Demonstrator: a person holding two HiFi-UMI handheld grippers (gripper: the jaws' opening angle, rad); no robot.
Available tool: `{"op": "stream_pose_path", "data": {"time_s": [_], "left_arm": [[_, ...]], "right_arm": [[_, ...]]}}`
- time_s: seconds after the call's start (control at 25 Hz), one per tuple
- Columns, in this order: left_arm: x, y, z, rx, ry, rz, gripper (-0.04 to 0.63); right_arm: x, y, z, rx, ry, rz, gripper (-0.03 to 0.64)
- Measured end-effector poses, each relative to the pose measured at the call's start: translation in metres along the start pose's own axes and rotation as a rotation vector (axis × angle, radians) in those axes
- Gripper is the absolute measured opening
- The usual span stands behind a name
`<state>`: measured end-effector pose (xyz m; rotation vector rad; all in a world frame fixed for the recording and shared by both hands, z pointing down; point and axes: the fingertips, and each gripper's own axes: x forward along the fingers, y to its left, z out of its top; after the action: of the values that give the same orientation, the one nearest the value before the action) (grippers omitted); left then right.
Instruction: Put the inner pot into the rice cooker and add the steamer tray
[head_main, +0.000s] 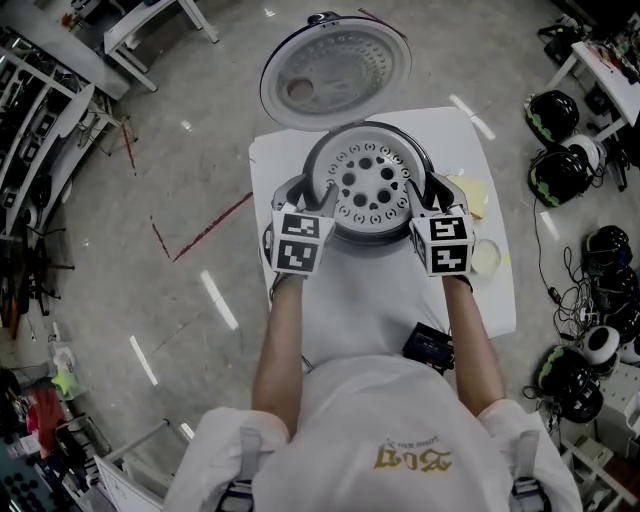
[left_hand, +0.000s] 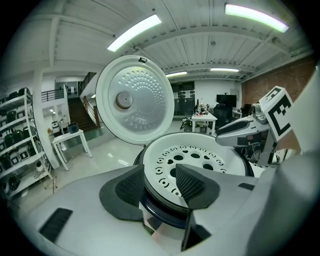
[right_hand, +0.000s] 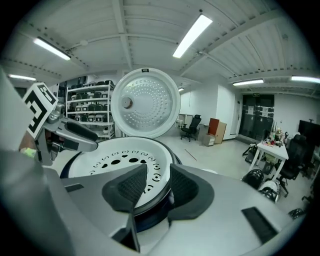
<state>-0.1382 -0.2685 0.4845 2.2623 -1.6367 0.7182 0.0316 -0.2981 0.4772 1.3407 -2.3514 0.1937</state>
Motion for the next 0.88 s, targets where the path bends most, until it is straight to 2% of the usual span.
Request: {"op": "stream_pose_path", "data": {"time_s": [0.24,0.36,0.48,0.6,0.76,0.88], "left_arm": [[-0.022,0.000,0.003,-0.132,-0.094,-0.005,0.170],[-0.033,-0.006,0.001,-0.174,-0.112,-0.017,0.142],[-0.046,-0.011,0.000,-0.209,-0.135,-0.031,0.118],[-0.064,-0.017,-0.001,-0.282,-0.186,-0.052,0.064],[-0.086,-0.028,-0.005,-0.348,-0.228,-0.074,0.028],[-0.103,-0.040,-0.008,-0.395,-0.251,-0.126,0.015]], "right_arm": [[-0.028,-0.001,-0.002,0.231,-0.088,0.030,0.110],[-0.043,0.003,-0.006,0.305,-0.107,0.053,0.090],[-0.055,0.010,-0.006,0.335,-0.116,0.077,0.041],[-0.073,0.017,-0.003,0.352,-0.137,0.094,0.012],[-0.096,0.028,-0.010,0.358,-0.145,0.119,0.012],[-0.111,0.037,-0.016,0.358,-0.150,0.128,0.012]]}}
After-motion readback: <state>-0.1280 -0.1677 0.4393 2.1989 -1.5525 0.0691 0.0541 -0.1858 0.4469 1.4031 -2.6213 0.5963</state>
